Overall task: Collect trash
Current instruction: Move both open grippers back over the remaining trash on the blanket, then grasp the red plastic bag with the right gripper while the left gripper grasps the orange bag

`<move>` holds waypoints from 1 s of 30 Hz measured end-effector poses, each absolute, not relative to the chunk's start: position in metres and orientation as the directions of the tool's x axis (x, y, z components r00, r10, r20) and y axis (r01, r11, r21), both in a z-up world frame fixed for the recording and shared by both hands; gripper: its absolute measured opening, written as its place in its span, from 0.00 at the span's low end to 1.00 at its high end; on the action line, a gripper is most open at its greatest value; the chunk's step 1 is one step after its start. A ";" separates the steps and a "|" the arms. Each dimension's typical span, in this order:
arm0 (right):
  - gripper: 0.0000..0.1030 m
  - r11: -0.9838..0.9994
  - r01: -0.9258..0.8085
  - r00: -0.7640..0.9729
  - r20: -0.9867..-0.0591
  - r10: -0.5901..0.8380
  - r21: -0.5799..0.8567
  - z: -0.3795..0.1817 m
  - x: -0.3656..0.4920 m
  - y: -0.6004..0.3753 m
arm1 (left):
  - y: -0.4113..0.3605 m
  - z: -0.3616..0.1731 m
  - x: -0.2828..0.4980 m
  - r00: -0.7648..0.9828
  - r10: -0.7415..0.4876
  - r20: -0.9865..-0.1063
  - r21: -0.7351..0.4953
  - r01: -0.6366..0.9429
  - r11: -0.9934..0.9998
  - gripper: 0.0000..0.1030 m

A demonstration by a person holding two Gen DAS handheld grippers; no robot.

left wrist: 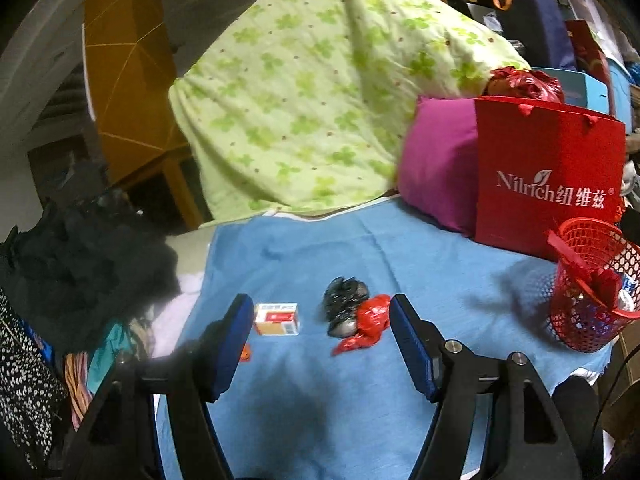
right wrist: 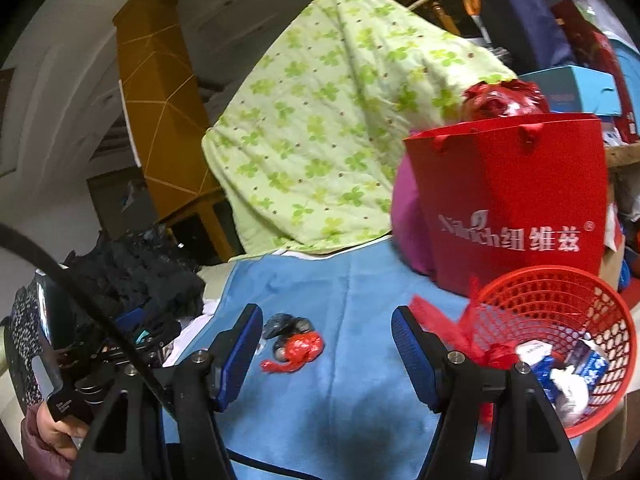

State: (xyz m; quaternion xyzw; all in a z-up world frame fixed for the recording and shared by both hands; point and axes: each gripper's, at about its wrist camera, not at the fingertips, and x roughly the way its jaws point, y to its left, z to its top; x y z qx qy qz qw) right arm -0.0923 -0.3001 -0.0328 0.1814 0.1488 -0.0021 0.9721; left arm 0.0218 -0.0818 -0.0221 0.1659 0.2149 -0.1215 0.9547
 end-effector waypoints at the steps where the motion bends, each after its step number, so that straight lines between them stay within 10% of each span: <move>1: 0.69 0.935 0.052 0.954 -0.293 0.056 0.350 -0.033 -0.091 -0.297 | -0.077 -0.023 0.023 0.878 -0.156 -0.453 0.262 0.298 0.918 0.69; 14: 0.69 0.939 -0.009 0.926 -0.351 0.138 0.345 -0.044 -0.053 -0.260 | -0.028 -0.048 0.045 0.858 -0.095 -0.504 0.226 0.237 0.945 0.70; 30: 0.69 0.885 -0.015 0.741 -0.589 0.322 0.465 -0.129 0.084 -0.257 | 0.124 -0.159 0.134 0.621 0.123 -0.774 0.130 -0.034 0.991 0.70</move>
